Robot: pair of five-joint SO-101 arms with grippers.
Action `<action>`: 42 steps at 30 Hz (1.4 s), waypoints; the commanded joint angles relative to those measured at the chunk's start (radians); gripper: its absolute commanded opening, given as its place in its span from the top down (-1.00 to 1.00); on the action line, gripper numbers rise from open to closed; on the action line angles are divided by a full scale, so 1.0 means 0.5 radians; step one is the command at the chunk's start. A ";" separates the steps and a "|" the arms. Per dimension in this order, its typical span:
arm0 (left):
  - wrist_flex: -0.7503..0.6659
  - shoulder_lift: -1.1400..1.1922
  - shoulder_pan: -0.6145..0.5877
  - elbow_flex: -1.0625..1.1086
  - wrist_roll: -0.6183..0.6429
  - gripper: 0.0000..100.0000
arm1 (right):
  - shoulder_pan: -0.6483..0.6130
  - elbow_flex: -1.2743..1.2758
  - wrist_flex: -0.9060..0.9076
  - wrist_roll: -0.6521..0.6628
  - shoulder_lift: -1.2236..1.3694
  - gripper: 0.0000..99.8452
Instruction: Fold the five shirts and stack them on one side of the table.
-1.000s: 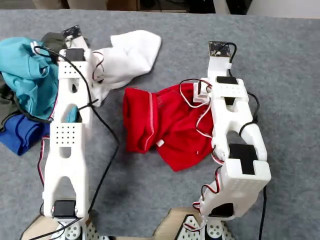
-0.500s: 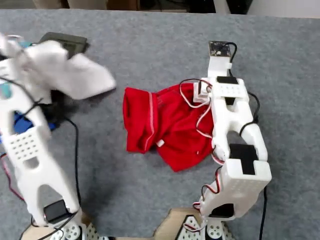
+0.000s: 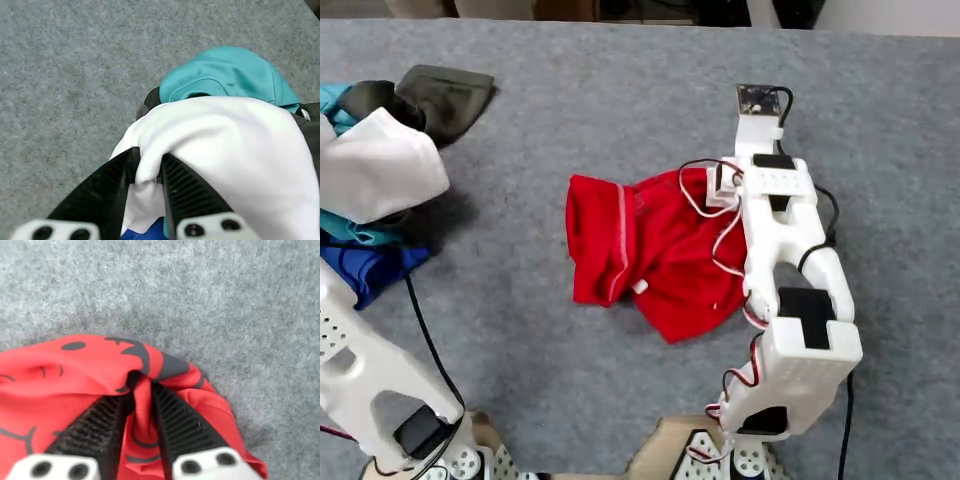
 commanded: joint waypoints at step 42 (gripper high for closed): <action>0.043 -1.284 -0.043 1.918 -0.175 0.45 | 0.014 -0.686 1.906 0.853 -0.784 0.89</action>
